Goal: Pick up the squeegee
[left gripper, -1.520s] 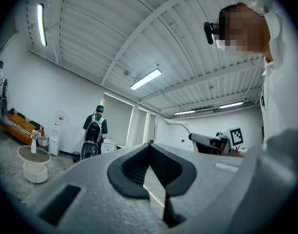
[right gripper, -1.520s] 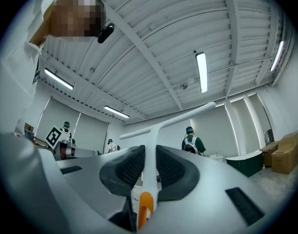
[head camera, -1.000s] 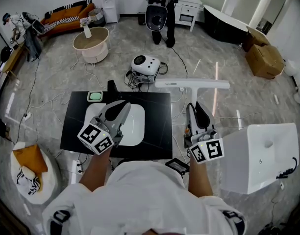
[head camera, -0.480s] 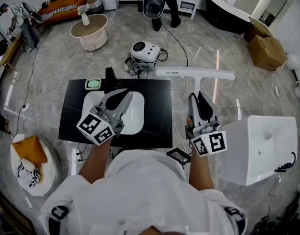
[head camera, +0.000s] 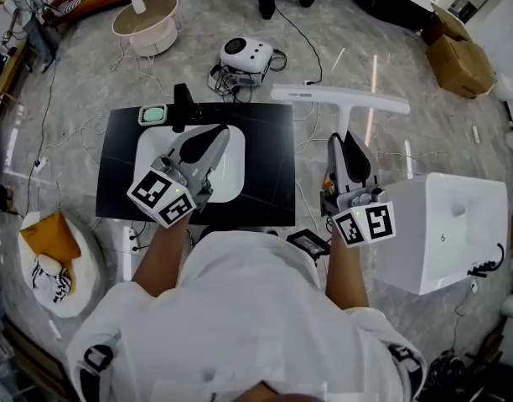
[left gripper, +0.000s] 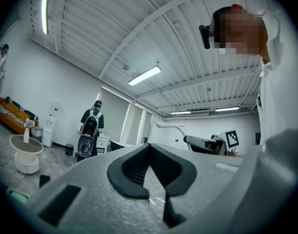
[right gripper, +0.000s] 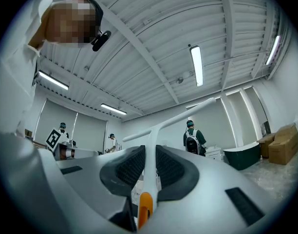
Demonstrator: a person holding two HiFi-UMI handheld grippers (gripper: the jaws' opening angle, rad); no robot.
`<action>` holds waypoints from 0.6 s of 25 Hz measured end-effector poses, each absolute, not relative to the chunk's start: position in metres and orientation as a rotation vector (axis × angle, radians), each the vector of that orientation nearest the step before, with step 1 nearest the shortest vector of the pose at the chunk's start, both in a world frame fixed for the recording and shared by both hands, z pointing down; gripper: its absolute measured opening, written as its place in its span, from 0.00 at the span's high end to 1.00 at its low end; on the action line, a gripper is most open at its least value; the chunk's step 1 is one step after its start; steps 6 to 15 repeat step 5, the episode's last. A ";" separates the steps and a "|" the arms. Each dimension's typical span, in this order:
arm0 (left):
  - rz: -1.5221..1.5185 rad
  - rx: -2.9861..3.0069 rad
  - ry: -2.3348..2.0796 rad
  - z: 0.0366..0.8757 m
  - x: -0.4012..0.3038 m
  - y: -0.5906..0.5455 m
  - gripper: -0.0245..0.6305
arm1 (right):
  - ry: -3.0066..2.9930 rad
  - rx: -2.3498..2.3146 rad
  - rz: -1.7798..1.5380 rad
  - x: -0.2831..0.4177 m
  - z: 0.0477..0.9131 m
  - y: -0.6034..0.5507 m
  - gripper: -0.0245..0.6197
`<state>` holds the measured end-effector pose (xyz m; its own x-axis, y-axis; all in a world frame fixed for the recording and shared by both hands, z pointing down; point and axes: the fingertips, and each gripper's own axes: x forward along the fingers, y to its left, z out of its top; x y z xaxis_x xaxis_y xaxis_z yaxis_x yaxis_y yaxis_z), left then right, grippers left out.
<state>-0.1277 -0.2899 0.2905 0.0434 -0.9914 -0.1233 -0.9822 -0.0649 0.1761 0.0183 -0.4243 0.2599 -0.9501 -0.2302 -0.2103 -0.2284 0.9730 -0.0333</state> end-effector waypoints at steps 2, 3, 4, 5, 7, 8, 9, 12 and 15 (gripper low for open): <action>-0.327 2.240 -2.120 0.293 -0.130 -0.292 0.94 | 2.907 -0.338 -0.016 0.016 0.262 -0.427 0.85; -0.326 2.243 -2.123 0.294 -0.132 -0.294 0.94 | 2.905 -0.334 -0.016 0.013 0.263 -0.428 0.85; -0.326 2.246 -2.126 0.294 -0.134 -0.296 0.94 | 2.902 -0.329 -0.015 0.011 0.263 -0.430 0.85; -0.325 2.249 -2.128 0.294 -0.136 -0.298 0.94 | 2.899 -0.324 -0.014 0.008 0.264 -0.432 0.85; -0.325 2.249 -2.128 0.294 -0.136 -0.298 0.94 | 2.899 -0.324 -0.014 0.008 0.264 -0.432 0.85; -0.325 2.249 -2.128 0.294 -0.136 -0.298 0.94 | 2.899 -0.324 -0.014 0.008 0.264 -0.432 0.85; -0.325 2.249 -2.128 0.294 -0.136 -0.298 0.94 | 2.899 -0.324 -0.014 0.008 0.264 -0.432 0.85; -0.325 2.249 -2.128 0.294 -0.136 -0.298 0.94 | 2.899 -0.324 -0.014 0.008 0.264 -0.432 0.85; -0.325 2.249 -2.128 0.294 -0.136 -0.298 0.94 | 2.899 -0.324 -0.014 0.008 0.264 -0.432 0.85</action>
